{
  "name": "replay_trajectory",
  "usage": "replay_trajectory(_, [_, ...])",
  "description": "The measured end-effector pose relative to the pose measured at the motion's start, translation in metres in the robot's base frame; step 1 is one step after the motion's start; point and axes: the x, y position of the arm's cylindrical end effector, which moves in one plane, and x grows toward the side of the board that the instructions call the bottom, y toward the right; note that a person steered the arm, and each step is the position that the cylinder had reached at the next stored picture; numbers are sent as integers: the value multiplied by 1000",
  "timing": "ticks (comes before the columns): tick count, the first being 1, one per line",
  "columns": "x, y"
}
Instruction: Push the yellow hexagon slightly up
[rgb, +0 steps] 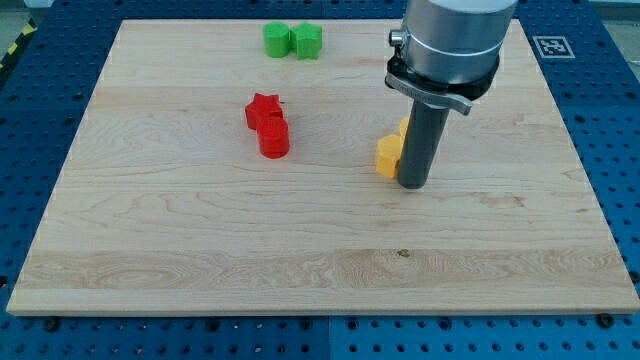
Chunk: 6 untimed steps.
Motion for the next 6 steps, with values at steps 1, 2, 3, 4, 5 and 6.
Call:
replay_trajectory(1, [-3, 0])
replay_trajectory(2, [-3, -12])
replay_trajectory(3, [-3, -34])
replay_trajectory(4, [-3, -35])
replay_trajectory(5, [-7, -32])
replay_trajectory(6, [-15, -32])
